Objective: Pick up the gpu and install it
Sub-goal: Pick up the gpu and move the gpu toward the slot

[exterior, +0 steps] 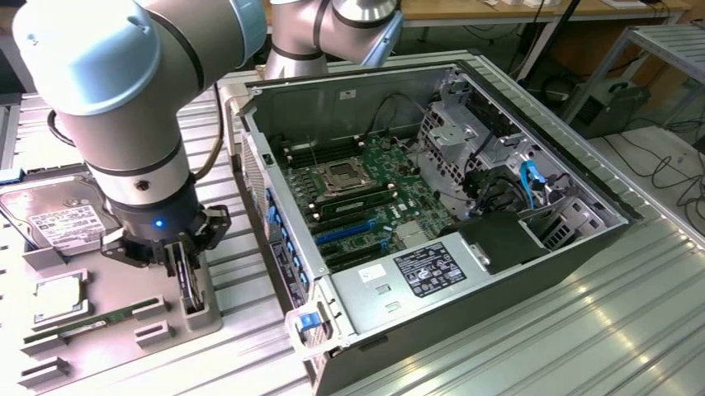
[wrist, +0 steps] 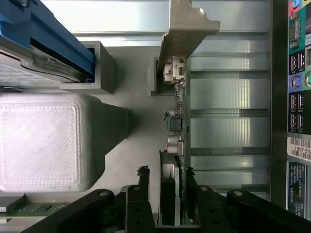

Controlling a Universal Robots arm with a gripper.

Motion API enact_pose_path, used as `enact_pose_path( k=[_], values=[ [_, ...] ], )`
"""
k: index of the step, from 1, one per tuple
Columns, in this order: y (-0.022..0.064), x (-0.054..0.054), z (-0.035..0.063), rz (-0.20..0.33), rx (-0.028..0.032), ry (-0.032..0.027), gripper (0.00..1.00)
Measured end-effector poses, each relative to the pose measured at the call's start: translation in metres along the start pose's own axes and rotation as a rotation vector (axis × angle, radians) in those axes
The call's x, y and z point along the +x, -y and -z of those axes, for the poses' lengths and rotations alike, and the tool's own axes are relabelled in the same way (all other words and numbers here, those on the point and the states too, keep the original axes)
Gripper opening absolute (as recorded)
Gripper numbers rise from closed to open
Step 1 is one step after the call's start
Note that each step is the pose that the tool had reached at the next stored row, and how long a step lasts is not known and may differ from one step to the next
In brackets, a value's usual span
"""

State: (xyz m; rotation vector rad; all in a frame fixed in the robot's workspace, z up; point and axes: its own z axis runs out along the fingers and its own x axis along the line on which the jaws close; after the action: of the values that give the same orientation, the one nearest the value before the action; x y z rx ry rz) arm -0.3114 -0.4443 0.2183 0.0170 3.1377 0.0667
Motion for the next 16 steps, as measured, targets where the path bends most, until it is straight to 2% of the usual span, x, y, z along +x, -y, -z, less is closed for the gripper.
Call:
enact_pose_path(
  k=[1,2,6,7,16],
  values=[
    [0.0001,-0.0003,0.0000,0.000,-0.0005,-0.0002,0.42],
    [0.0002,-0.0007,-0.0002,0.000,-0.0012,-0.0002,0.35],
    [0.0002,-0.0018,-0.0006,0.000,-0.0015,-0.0006,0.34],
    [0.0003,-0.0020,-0.0006,0.000,-0.0014,-0.0008,0.27],
    [0.0003,-0.0028,-0.0011,0.000,-0.0015,-0.0006,0.27]
  ],
)
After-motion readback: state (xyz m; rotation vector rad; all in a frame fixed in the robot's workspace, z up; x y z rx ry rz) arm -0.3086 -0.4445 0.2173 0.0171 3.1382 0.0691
